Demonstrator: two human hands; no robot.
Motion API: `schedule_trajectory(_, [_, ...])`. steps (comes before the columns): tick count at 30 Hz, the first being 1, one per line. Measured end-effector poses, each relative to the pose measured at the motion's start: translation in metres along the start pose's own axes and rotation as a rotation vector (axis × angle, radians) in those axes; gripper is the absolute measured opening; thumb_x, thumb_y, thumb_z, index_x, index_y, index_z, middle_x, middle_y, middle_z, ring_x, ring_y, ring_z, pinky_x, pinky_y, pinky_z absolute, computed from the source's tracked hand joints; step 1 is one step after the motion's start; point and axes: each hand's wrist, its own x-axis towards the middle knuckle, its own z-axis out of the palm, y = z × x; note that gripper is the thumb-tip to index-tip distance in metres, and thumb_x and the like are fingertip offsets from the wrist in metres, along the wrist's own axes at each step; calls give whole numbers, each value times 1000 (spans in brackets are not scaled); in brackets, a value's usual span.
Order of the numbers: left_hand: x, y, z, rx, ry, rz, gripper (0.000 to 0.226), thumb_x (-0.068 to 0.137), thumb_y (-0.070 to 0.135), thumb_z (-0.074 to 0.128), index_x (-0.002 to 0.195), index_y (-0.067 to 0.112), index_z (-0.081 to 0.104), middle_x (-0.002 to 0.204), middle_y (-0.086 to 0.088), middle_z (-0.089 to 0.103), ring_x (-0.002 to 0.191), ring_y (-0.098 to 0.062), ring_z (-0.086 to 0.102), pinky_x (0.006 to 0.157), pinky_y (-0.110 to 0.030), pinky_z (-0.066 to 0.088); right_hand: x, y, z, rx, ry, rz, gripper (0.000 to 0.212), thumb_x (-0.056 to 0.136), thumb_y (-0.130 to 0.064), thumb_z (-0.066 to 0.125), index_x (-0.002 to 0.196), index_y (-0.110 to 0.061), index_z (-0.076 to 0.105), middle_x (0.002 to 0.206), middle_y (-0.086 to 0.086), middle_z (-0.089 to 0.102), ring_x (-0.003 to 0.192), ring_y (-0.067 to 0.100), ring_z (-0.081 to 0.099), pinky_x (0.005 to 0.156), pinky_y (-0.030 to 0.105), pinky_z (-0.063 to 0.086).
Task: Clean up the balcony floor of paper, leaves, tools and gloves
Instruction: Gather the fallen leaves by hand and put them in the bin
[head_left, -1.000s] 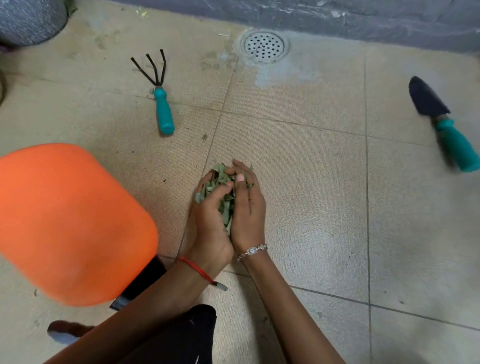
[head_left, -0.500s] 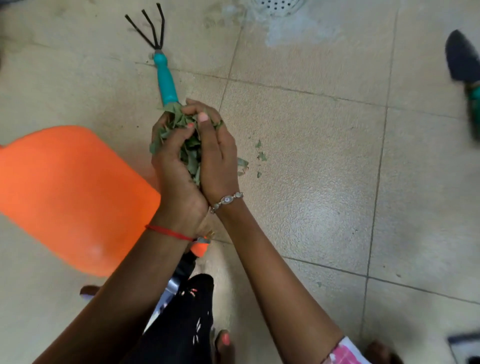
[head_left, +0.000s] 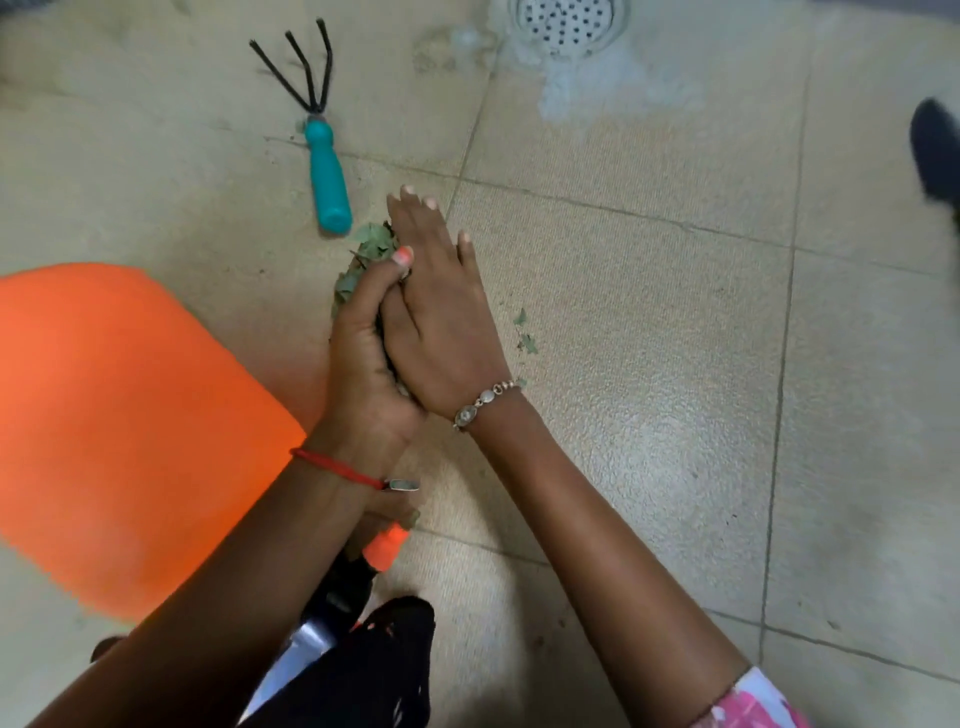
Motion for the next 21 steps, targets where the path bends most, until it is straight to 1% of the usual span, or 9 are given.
schedule_trajectory(4, [-4, 9, -2, -54, -68, -29, 31, 93, 6, 34, 83, 12, 63, 76, 3, 69, 74, -7, 67, 63, -21, 56, -3, -7, -6, -100, -100, 22, 71, 83, -29, 25, 148, -9, 6, 157, 2, 5, 144, 11, -4, 111, 32, -18])
schedule_trajectory(6, [-9, 12, -10, -83, -78, -68, 31, 92, 6, 33, 89, 11, 63, 84, 0, 69, 81, -9, 67, 67, -24, 57, -8, -14, -7, 22, -162, 83, 78, 80, -28, 34, 148, -10, 0, 157, 3, 7, 144, 11, 0, 110, 30, -20])
schedule_trajectory(8, [-10, 14, -19, -90, -77, -126, 32, 90, 6, 31, 102, 9, 61, 98, -3, 66, 92, -13, 64, 84, -28, 54, -13, -21, -10, 171, -202, 170, 90, 71, -29, 40, 148, -13, -4, 156, 1, 13, 142, 5, 10, 111, 31, -20])
schedule_trajectory(10, [-11, 13, -28, -112, -65, -159, 37, 89, 5, 30, 113, 7, 58, 112, -6, 63, 96, -14, 65, 92, -32, 50, -18, -26, -12, 272, -238, 233, 92, 65, -30, 38, 148, -13, 2, 155, -1, 17, 138, -2, 16, 112, 30, -18])
schedule_trajectory(14, [-13, 11, -32, -88, -13, -180, 28, 92, 7, 34, 95, 10, 61, 87, -4, 68, 72, -13, 69, 68, -26, 56, -26, -30, -7, 458, -261, 344, 83, 68, -27, 37, 146, -10, 15, 153, 2, 20, 140, 11, 20, 115, 31, -11])
schedule_trajectory(16, [-13, 12, -33, 0, 61, -189, 24, 91, 6, 38, 87, 10, 61, 83, -7, 66, 71, -17, 66, 67, -27, 53, -28, -26, -13, 611, -249, 370, 67, 83, -24, 42, 145, -15, 18, 151, 6, 26, 138, 14, 27, 117, 43, 10])
schedule_trajectory(18, [-14, 15, -34, 61, 148, -200, 20, 87, 2, 41, 85, 9, 59, 84, -9, 61, 67, -20, 61, 62, -26, 52, -25, -20, -28, 668, -165, 395, 48, 96, -23, 37, 142, -16, 28, 149, 5, 32, 133, 12, 33, 95, 26, 38])
schedule_trajectory(19, [-14, 17, -34, 75, 190, -198, 18, 86, 1, 43, 84, 8, 59, 84, -8, 60, 64, -20, 61, 58, -25, 52, -25, -14, -37, 629, -100, 399, 46, 97, -26, 34, 142, -16, 31, 148, 3, 33, 133, 13, 34, 84, 16, 37])
schedule_trajectory(21, [-16, 21, -33, 93, 251, -196, 15, 85, 1, 46, 81, 8, 59, 79, -7, 61, 53, -18, 63, 48, -22, 52, -31, 9, -50, 408, 8, 356, 50, 96, -37, 33, 142, -18, 31, 149, 0, 32, 133, 18, 35, 87, 8, 35])
